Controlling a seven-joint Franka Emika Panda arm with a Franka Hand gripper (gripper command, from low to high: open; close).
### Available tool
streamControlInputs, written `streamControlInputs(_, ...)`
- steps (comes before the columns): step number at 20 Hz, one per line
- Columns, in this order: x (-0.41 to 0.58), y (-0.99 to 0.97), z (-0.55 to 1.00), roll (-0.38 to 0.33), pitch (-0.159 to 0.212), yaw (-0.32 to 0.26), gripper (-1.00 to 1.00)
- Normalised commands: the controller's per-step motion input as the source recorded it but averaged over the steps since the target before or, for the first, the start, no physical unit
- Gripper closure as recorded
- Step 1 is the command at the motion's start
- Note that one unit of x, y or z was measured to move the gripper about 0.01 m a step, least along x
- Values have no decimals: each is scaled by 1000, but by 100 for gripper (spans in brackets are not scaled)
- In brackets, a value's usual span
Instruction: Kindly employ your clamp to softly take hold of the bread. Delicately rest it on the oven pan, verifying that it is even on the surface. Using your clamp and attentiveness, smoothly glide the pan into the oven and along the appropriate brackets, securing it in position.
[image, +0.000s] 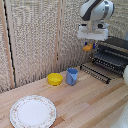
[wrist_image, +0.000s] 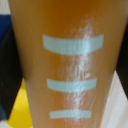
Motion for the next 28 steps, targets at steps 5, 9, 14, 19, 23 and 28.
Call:
streamControlInputs(5,37,-882,-5,33,-34,-94,100)
streamControlInputs(9,92,-945,-24,65,-32,-43,100)
streamControlInputs(14,122,-939,-120,91,-2,-25,100)
streamControlInputs(19,169,-829,-82,93,-10,-4,100)
streamControlInputs(23,104,-692,-21,89,-25,0,100)
streamControlInputs(28,3,-549,6,81,-113,0,100)
